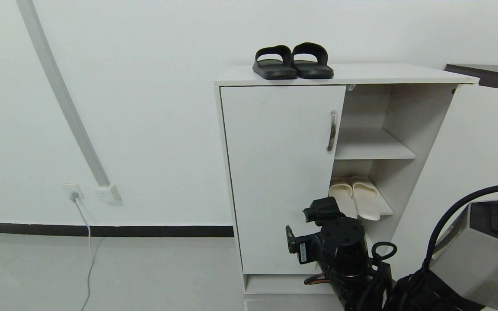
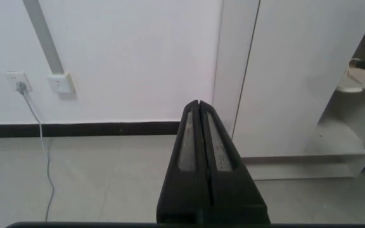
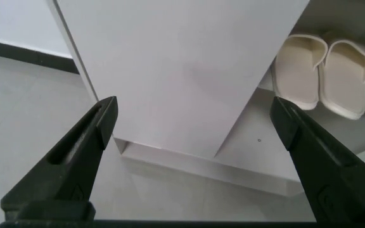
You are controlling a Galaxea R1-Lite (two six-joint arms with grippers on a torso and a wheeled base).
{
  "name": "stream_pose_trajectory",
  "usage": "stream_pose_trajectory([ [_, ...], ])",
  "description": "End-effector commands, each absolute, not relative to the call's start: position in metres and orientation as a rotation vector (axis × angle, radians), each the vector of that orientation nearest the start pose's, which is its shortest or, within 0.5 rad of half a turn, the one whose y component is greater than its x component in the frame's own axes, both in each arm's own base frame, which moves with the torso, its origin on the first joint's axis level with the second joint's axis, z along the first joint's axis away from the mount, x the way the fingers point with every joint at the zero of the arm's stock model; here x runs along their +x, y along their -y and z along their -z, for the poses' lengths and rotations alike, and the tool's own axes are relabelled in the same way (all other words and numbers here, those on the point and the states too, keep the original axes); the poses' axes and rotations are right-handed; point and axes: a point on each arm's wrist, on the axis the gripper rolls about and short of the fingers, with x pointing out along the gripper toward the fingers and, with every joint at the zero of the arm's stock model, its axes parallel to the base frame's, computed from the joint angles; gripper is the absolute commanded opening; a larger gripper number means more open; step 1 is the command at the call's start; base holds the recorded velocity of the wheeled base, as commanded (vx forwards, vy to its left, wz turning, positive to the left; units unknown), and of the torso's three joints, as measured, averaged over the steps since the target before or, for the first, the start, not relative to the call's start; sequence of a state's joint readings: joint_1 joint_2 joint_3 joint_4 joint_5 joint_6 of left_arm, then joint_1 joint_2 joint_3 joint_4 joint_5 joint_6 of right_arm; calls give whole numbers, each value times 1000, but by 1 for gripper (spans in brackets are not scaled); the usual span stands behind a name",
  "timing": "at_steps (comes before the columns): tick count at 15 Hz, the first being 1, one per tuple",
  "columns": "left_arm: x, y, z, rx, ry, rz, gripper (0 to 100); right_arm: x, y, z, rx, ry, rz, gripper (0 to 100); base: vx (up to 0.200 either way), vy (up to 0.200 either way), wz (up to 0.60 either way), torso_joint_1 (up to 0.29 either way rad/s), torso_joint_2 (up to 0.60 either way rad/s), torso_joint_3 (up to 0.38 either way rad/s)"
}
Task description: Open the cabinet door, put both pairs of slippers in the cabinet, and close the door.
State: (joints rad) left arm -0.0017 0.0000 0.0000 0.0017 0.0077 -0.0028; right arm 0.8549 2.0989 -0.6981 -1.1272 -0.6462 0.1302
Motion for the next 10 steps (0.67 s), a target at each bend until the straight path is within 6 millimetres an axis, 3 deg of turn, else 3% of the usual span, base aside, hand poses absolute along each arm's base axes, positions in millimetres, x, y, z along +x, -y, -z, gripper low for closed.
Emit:
stream_pose_trajectory([
  [1,-23,0,-75,-3,-2,-8,0,240,-255,-71,-61,-217,-193,100,0,0,0,0,0,0],
  [5,-23,0,-75,-3,-2,-8,0,240,-255,-71,-60,-212,-192,100,0,0,0,0,0,0],
  [10,-23,0,-75,-3,-2,-8,0,240,-255,-70,-63,-213,-191,100,0,0,0,25,-336,-299],
])
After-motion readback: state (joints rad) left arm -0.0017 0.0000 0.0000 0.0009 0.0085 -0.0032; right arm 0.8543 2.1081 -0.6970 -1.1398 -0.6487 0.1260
